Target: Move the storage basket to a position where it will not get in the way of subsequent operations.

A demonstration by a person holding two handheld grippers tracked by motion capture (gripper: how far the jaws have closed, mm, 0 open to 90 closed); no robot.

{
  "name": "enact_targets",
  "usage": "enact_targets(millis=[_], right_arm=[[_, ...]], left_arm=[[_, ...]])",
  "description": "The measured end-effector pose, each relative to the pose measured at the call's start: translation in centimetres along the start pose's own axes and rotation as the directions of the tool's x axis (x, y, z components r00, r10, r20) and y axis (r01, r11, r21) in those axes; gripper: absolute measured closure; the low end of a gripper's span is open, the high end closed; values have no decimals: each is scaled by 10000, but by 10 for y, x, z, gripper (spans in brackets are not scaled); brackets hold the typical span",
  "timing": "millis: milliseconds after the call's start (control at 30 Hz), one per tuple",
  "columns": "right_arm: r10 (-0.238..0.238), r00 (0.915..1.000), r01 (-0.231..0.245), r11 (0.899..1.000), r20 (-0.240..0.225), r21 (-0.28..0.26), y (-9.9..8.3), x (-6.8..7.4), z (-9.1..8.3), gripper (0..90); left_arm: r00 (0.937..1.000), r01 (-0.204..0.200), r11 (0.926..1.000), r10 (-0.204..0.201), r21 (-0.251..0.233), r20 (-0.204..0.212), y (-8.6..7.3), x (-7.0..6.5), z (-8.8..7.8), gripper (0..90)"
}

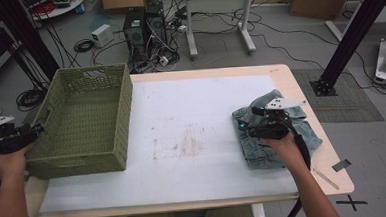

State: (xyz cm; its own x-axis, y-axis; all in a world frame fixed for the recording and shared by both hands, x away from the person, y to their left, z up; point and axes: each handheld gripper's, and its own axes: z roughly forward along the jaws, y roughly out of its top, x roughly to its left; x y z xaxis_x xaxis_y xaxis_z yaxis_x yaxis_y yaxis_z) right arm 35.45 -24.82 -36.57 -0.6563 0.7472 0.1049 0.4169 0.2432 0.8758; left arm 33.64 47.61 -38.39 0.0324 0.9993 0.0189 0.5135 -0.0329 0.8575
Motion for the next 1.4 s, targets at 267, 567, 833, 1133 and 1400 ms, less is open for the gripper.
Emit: enact_targets(millis=[267,567,833,1133,1400], right_arm=[[-36,10000,36,10000,-61,70,1,3,3,208],[-18,10000,18,10000,-57,94,1,2,5,208],[-41,10000,42,9999,-83,102,1,2,5,208],[-75,9999,75,10000,-107,52,0,3,4,207],[-110,9999,110,9999,-107,-23,0,6,1,207]], left_arm=[[9982,-606,9971,607,469,-5,3,-5,0,824],[9950,-979,9931,990,641,-132,7,-5,2,831],[9965,-826,9947,832,606,-69,11,-9,9,831],[9994,-235,9972,215,-714,-286,11,-6,-9,546],[9971,756,9835,-762,-1641,23,10,0,-33,485]])
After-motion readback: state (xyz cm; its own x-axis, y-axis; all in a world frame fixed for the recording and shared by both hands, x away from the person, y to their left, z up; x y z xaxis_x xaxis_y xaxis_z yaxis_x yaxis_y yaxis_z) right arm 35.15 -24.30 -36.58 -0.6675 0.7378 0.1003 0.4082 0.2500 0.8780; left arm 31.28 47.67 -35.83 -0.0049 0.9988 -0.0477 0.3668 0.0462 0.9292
